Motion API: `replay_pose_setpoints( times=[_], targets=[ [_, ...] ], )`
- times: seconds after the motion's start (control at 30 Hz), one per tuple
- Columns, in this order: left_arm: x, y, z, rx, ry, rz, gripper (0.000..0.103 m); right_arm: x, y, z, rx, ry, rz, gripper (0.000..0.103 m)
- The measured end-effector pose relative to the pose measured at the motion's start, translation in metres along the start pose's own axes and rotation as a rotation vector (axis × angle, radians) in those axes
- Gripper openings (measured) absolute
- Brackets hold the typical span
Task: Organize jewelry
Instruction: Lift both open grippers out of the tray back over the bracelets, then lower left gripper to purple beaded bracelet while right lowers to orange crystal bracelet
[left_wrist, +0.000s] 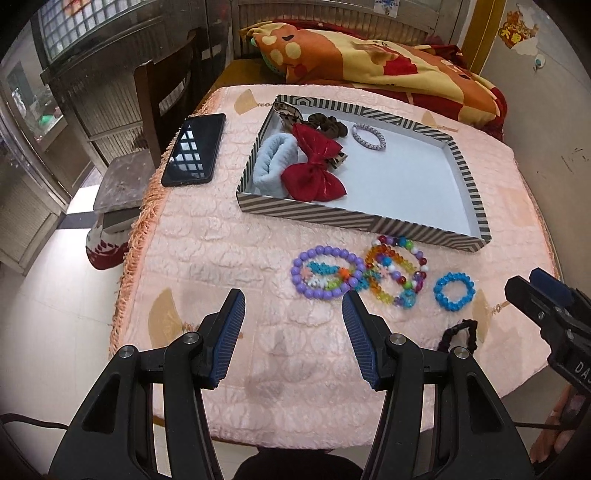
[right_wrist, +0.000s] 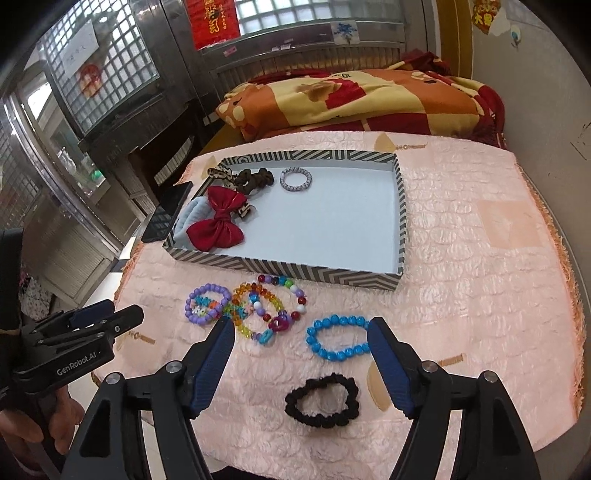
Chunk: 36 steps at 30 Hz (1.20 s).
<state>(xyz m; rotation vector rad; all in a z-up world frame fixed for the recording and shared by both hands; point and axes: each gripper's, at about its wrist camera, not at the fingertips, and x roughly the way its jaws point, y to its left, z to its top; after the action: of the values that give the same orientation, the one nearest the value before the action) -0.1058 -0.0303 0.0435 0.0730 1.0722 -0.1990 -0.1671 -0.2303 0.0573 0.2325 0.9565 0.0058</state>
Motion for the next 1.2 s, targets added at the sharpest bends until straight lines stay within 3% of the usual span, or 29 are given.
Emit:
replay_pose_setpoints(
  times=[0.2,0.6,0.87,1.2],
  targets=[
    [-0.002,-0.007,-0.006,0.007,-0.004,0.011,0.055,-0.003,-0.001,-0.004,0.000,0.003,0.024,0.079],
    [0.004,-0.009,-0.010,0.002,0.017,0.003,0.055,-0.002,0.001,-0.009,-0.025,0.020,0.003,0.080],
    [0.008,0.014,-0.007,-0.032,0.033,-0.041,0.055,0.003,0.001,-0.019,-0.057,0.034,-0.038,0.080],
    [0.024,0.029,-0.010,-0.049,0.073,-0.036,0.055,0.008,-0.010,-0.028,-0.047,0.049,-0.031,0.080]
  ],
)
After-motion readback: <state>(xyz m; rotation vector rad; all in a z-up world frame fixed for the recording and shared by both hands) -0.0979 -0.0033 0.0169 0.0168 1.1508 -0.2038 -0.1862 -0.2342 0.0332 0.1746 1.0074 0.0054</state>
